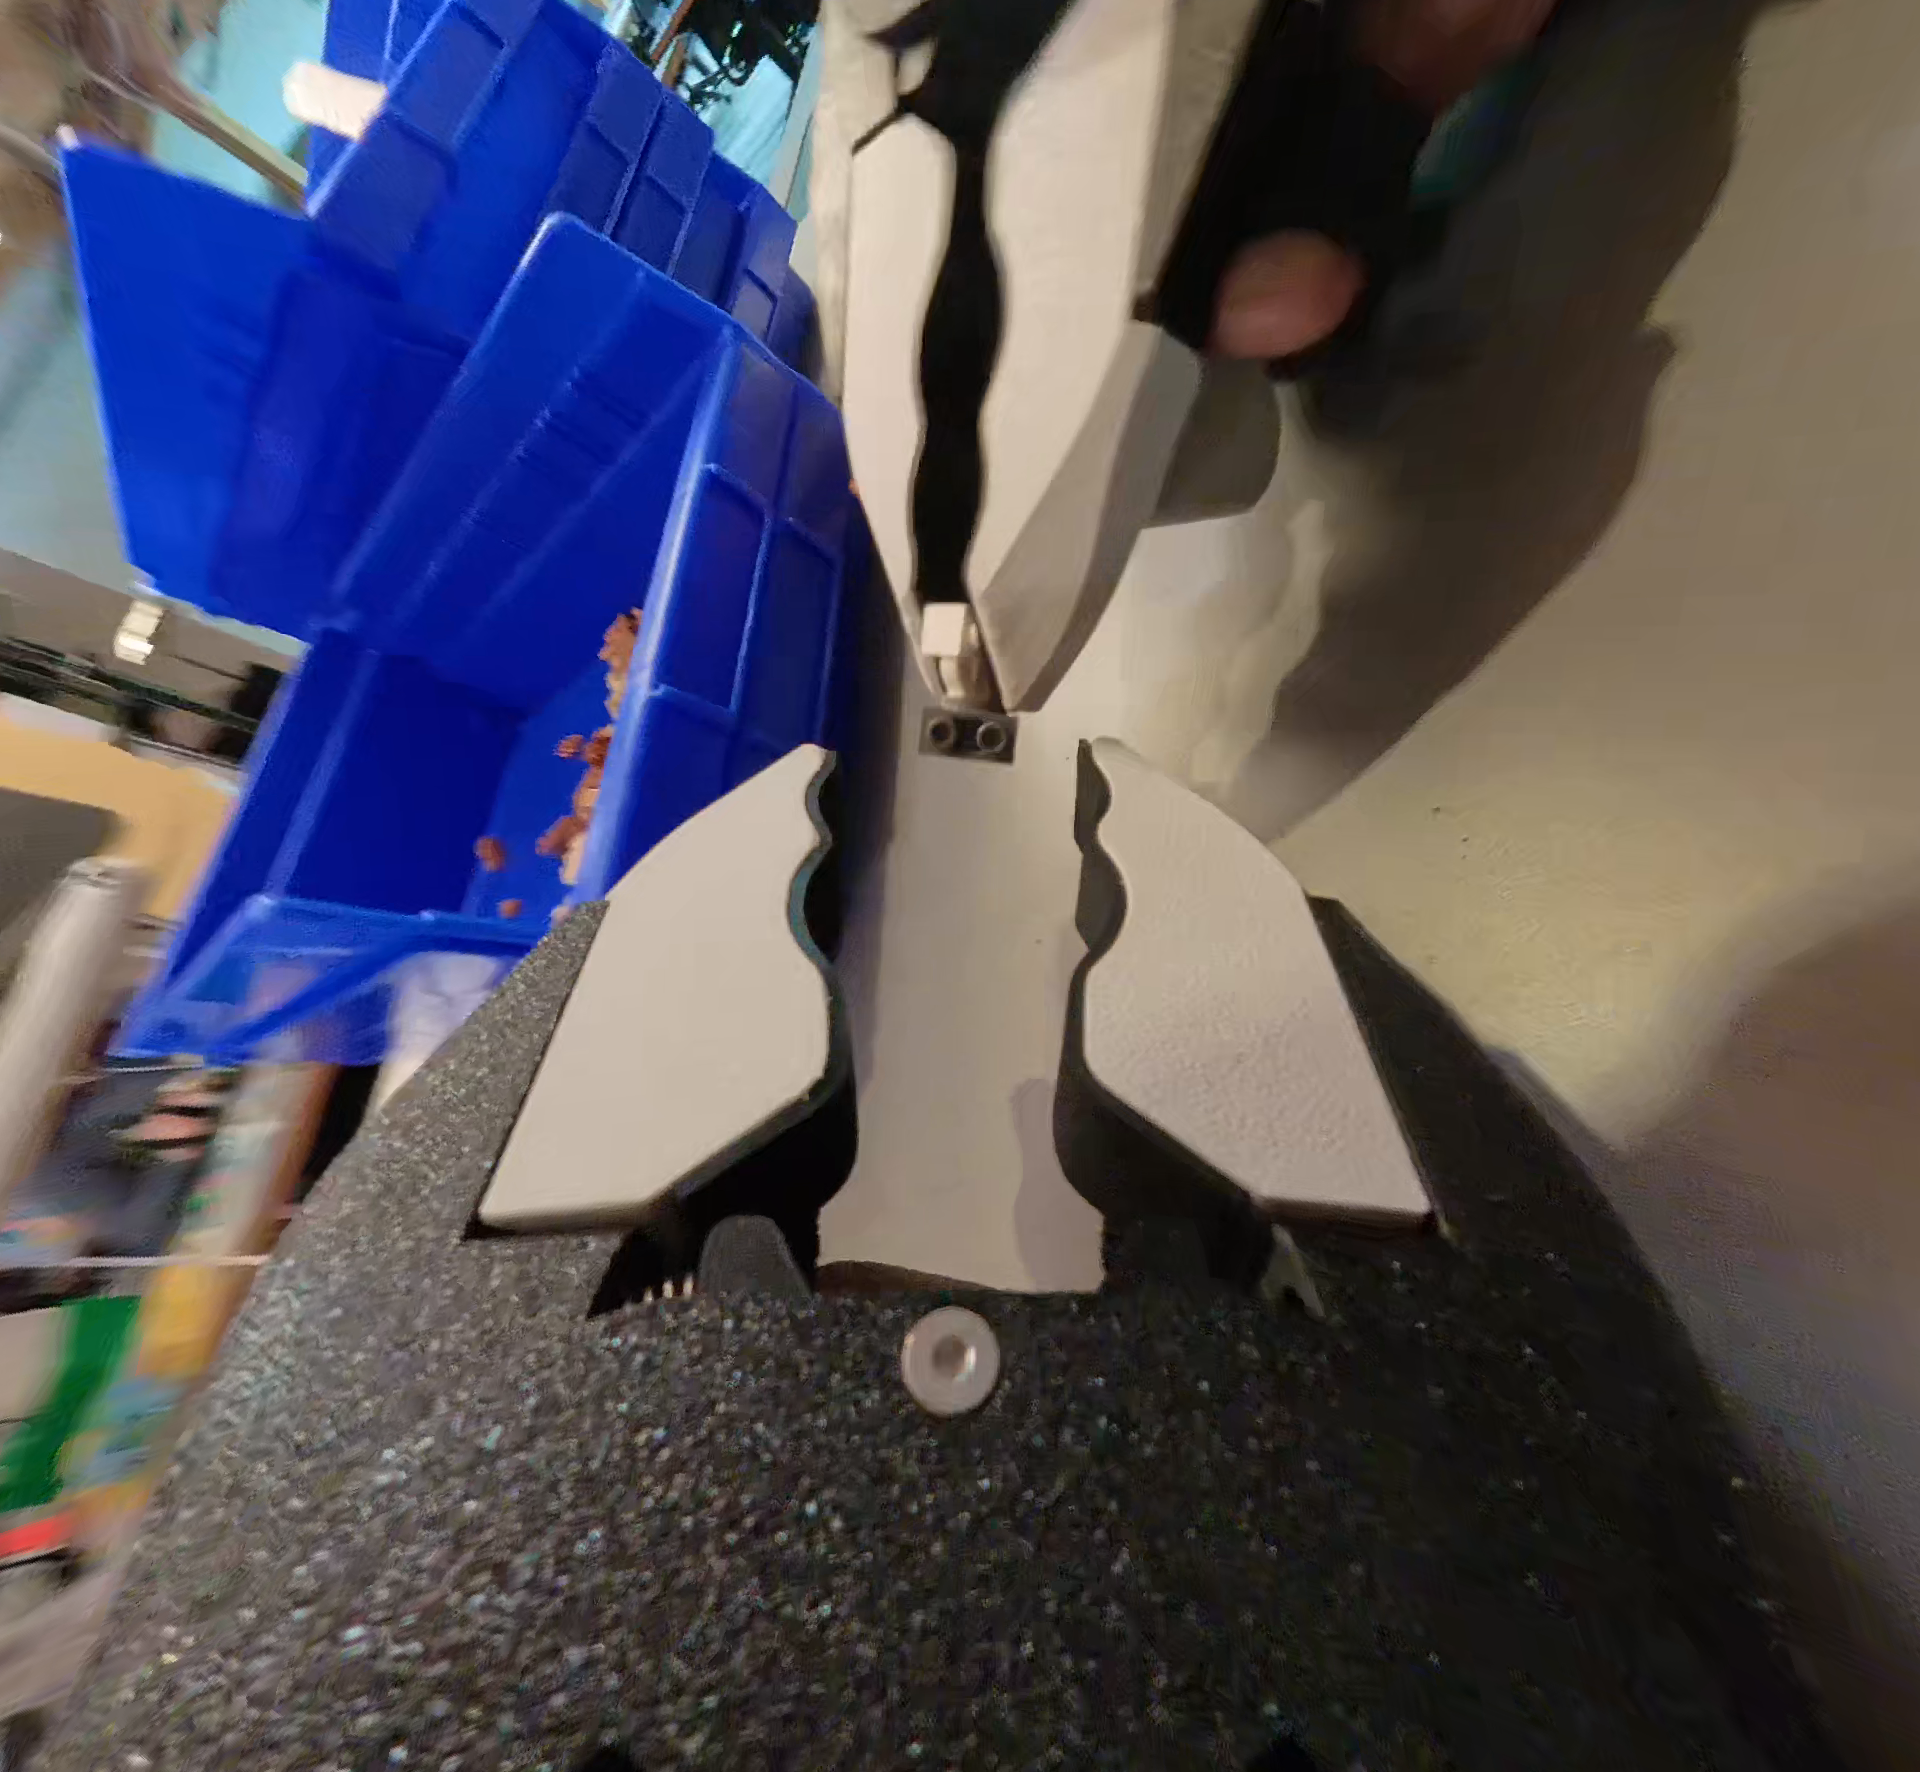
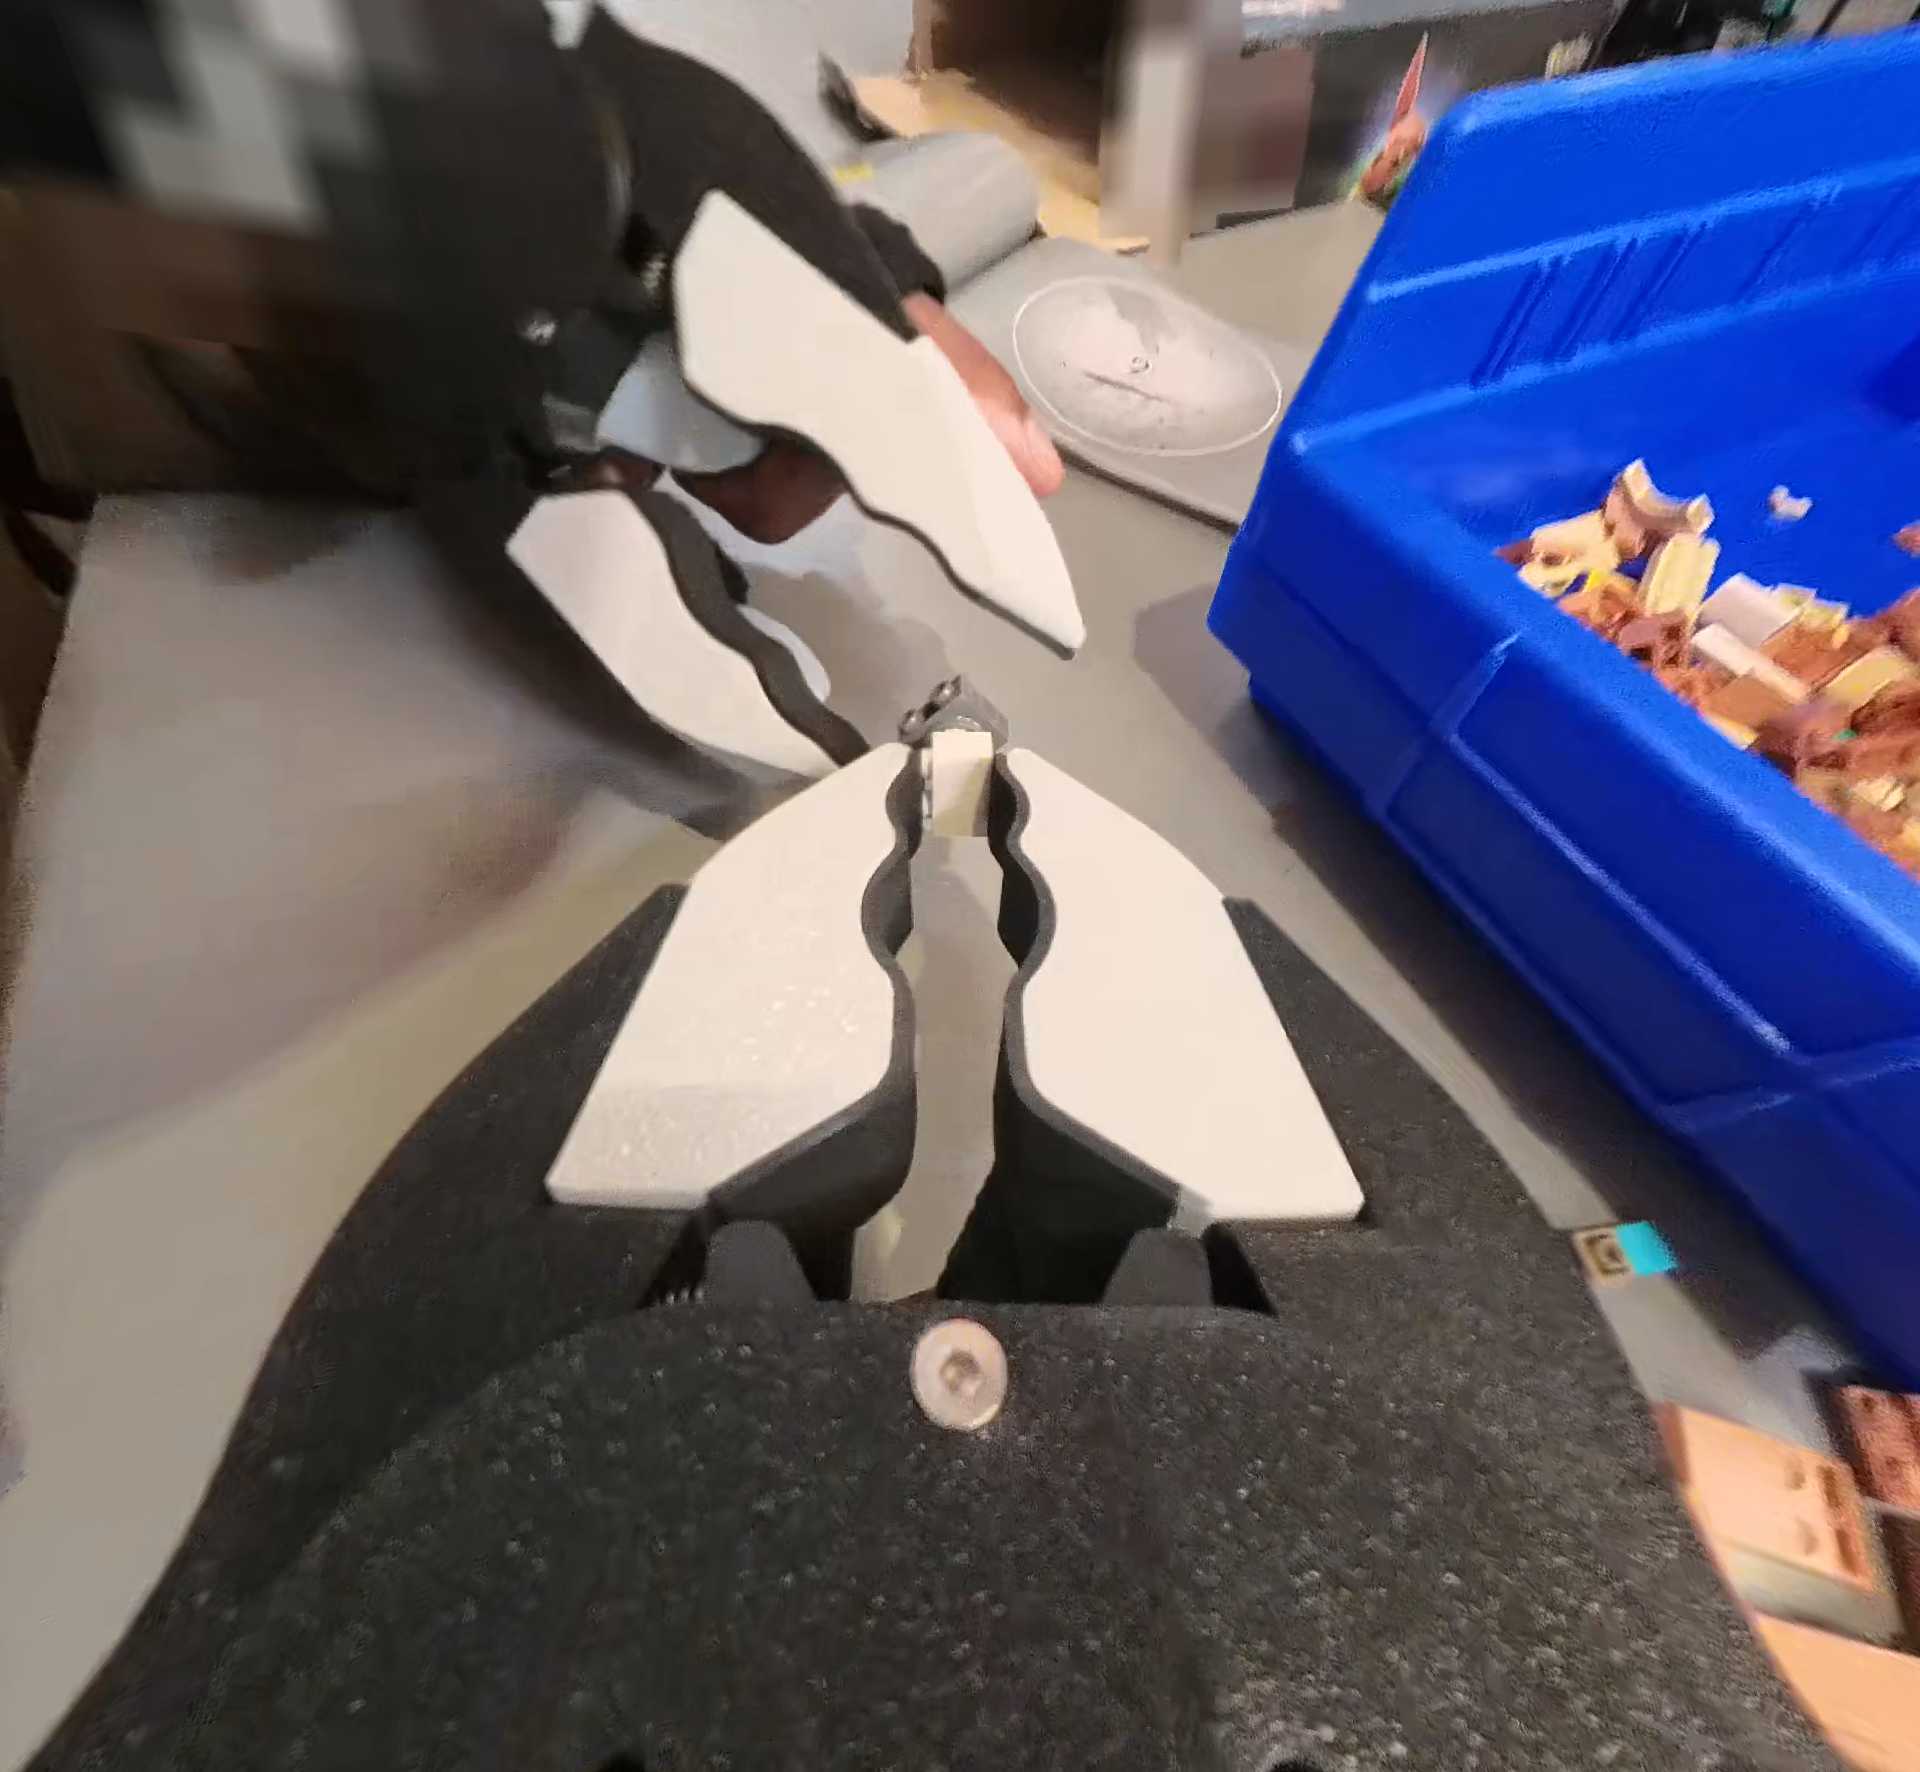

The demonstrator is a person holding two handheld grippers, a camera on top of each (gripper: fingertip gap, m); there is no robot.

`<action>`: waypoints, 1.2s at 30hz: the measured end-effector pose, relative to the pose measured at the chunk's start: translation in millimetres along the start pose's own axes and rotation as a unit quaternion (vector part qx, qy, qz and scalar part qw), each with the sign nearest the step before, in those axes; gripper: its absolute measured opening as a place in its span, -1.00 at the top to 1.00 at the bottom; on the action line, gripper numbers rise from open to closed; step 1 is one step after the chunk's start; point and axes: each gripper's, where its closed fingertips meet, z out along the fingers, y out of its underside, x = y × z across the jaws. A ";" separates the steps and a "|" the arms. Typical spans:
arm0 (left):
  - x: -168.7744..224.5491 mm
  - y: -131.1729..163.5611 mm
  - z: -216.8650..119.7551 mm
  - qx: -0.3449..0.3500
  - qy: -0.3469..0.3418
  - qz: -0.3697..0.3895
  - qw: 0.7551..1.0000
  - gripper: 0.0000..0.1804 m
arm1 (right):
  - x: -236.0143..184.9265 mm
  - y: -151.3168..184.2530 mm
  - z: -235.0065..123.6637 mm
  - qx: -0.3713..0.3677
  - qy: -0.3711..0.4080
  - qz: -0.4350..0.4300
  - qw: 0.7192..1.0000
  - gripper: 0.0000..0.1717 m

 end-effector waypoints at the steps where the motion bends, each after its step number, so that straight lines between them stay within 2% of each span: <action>1: 0.9 0.3 1.2 -0.011 -0.011 0.033 0.999 0.54 | -1.0 1.3 1.7 -0.007 -0.003 0.017 1.000 0.86; 4: 3.3 5.7 5.7 -0.050 -0.027 0.097 0.994 0.56 | -5.6 2.5 5.9 -0.020 -0.005 0.035 0.999 0.86; 9: 2.8 6.3 7.8 -0.076 -0.051 0.155 0.984 0.69 | -9.8 -3.3 8.1 -0.016 -0.001 0.045 0.999 0.86; 11: -0.7 6.6 7.4 -0.090 -0.068 0.170 0.979 0.78 | -10.1 -2.8 8.9 -0.017 0.000 0.049 0.999 0.86; 22: -4.2 13.3 5.2 -0.139 -0.086 0.219 0.962 0.80 | -9.4 -1.6 15.4 -0.022 0.014 0.026 0.999 0.86; 27: 0.3 6.5 1.6 -0.087 -0.054 0.164 0.981 0.81 | -14.3 -3.2 12.4 -0.017 0.022 -0.101 0.995 0.86; 30: 8.8 7.4 1.8 -0.070 -0.011 0.128 0.989 0.81 | -17.8 1.3 11.9 -0.027 0.022 -0.162 0.986 0.86; 36: 17.4 10.7 0.8 -0.066 0.038 0.088 0.993 0.80 | -20.8 6.1 13.4 -0.035 0.020 -0.195 0.980 0.86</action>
